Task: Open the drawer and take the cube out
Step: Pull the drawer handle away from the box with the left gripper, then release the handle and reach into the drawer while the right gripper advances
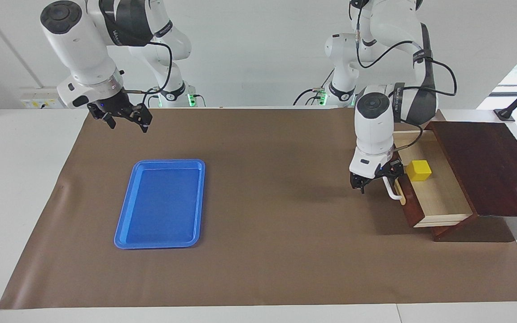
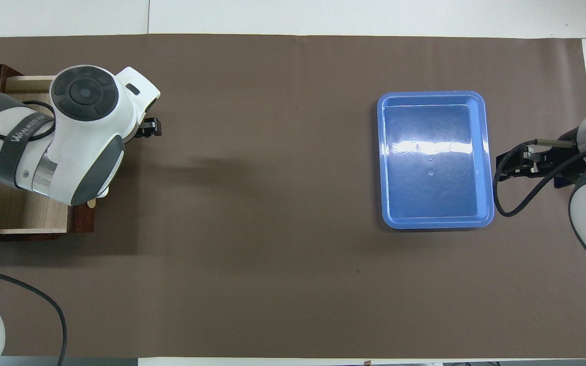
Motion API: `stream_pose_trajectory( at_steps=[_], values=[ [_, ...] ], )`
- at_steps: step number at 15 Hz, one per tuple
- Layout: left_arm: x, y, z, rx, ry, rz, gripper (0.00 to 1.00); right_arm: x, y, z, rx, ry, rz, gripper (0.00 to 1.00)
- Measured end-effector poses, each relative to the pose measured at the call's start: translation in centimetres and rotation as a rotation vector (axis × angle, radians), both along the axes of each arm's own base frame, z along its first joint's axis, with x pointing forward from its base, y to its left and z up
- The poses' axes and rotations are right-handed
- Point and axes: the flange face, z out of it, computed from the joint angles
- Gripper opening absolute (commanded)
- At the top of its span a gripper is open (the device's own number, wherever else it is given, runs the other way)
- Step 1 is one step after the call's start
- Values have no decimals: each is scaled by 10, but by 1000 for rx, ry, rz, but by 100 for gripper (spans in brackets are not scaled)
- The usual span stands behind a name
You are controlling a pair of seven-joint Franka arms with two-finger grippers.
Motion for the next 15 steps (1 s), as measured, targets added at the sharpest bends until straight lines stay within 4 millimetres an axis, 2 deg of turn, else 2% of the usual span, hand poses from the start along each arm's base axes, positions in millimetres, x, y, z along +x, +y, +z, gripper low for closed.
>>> stream_pose_trajectory(
  at_steps=[2,4,6,7,9,11,13,15],
  values=[
    [7,-1,37,-55,2,54,100,2,-6,1,-3,-18,-42,100],
    [11,2,63,-76,16,95,100,8,-6,3,-8,-66,-138,100],
    [17,17,86,-137,24,195,100,13,-3,2,-8,-110,-273,100],
    [21,35,95,-191,20,285,100,17,1,1,3,-124,-368,100],
    [29,87,113,-291,3,461,100,26,13,-6,71,-128,-588,100],
    [24,133,126,-319,13,606,100,36,27,-15,129,-119,-786,100],
    [15,155,134,-313,17,756,100,48,49,-25,142,-100,-937,99],
    [9,165,132,-304,10,901,100,61,79,-35,145,-74,-1031,99]
  ],
)
